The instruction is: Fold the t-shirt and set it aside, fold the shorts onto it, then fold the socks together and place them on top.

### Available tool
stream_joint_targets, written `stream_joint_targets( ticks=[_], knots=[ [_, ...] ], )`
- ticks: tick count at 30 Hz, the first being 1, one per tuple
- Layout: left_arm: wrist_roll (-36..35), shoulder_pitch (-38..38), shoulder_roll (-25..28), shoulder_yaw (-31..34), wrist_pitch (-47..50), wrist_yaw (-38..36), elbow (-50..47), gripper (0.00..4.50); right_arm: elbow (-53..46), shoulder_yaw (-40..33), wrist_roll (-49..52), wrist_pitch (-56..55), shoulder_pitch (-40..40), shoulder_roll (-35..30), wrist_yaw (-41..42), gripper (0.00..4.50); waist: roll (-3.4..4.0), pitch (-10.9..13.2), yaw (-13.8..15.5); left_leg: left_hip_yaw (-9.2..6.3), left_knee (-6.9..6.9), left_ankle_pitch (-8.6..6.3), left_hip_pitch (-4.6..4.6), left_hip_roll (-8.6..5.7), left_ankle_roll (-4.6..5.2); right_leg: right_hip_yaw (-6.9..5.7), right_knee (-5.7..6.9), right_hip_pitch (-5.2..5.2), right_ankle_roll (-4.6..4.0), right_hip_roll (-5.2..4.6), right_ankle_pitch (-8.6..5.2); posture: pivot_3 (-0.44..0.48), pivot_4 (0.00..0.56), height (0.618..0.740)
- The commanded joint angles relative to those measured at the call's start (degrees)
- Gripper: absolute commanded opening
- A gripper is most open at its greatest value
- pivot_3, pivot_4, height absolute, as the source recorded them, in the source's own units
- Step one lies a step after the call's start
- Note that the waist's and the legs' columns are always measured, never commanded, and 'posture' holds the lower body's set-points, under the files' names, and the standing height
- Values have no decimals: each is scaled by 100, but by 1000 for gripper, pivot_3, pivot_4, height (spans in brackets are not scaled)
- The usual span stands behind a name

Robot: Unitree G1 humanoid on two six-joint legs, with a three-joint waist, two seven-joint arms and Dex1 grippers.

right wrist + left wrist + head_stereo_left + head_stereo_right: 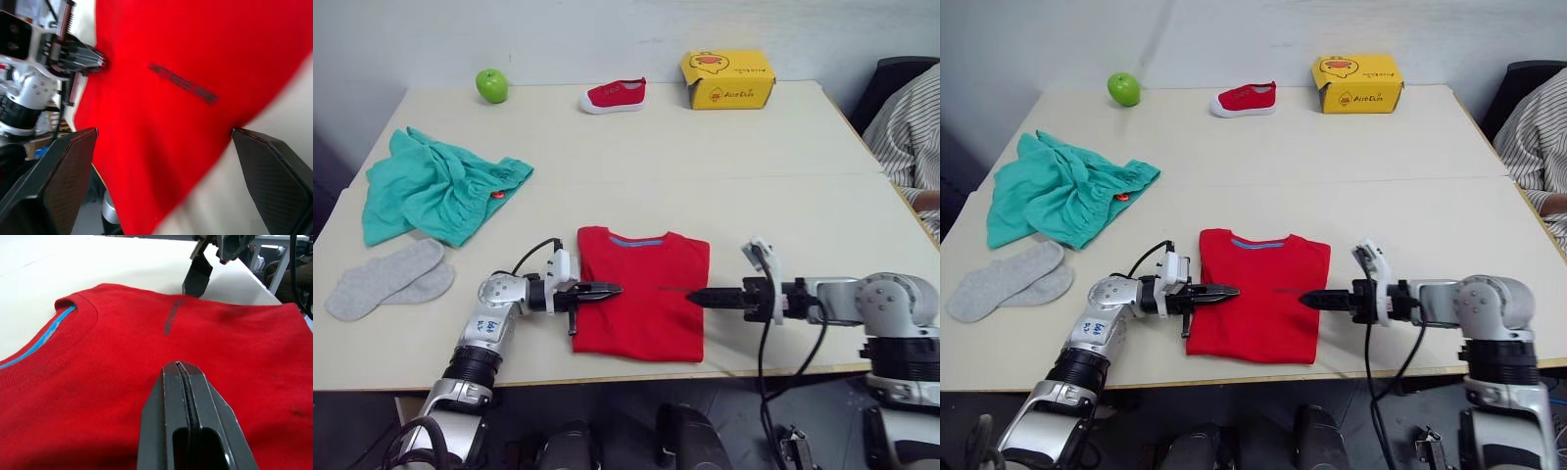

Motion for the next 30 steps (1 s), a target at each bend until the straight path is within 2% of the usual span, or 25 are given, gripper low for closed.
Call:
stream_joint_targets(
  ticks=[1, 3, 9, 14, 16, 20, 22, 26, 30],
  knots=[
    [50, -79, 46, 19, -110, -14, -7, 0, 123, 313, -175, 77, 22, 283, -68, 4282, 0, 0, 3, 0, 0, 0, 0, 2, -1, -1, 1, 0, 0, 1, 0, 0, 150, 740],
    [68, -84, 71, 37, -125, -6, 10, 0, 101, 387, -267, 5, 53, 380, -38, 3846, 0, 0, 2, -1, 0, 0, 0, 3, -1, -2, 5, 0, 0, 2, 0, 0, 150, 740],
    [22, -24, 130, 73, -89, -13, -80, 0, -88, 316, -382, -205, 94, 678, -106, 1627, 1, 0, 2, 0, -3, -1, -3, 4, -2, -2, 5, -1, 0, 5, 0, 0, 150, 740],
    [-126, 102, 156, 141, 28, -43, -271, 0, -359, 241, -436, -249, 154, 741, -155, 23, -7, -4, -1, -1, -3, -1, -2, 4, -2, -1, 4, 1, 1, 4, 1, 0, 150, 740],
    [-355, 218, 260, 269, 400, -44, -614, 0, -488, 112, -376, -141, 181, 618, -121, 23, -6, -4, 0, -1, -2, -1, -2, 3, -1, -1, 4, 0, 1, 1, 1, 0, 150, 740],
    [-594, 522, 607, 414, 1050, -25, -1443, 841, -529, -201, -292, 82, 202, 165, -6, 0, 1, 2, 17, -3, -4, -2, -11, 3, 0, -2, 3, -6, 1, 0, 1, 0, 150, 740],
    [-662, 672, 756, 468, 1189, -28, -1795, 1526, -472, -317, -276, 153, 199, -39, 27, 0, 3, 3, 27, -6, -4, -4, -16, -3, 4, -4, -3, -6, 2, -6, 1, 0, 150, 740],
    [-1171, 1225, 1199, 944, 1757, 46, -2855, 2840, -28, -770, -465, 95, 309, -1004, 248, 0, 6, 7, 29, -4, -4, -10, -21, -10, 14, -2, -14, -5, 11, -12, 6, 0, 150, 740],
    [-1518, 1586, 1467, 1249, 2016, 16, -3265, 4178, 453, -780, -699, -276, 516, -1763, 649, 0, 6, 7, 24, -3, -6, -12, -21, -11, 17, -3, -22, -4, 11, -13, 6, 0, 150, 740]
  ],
)
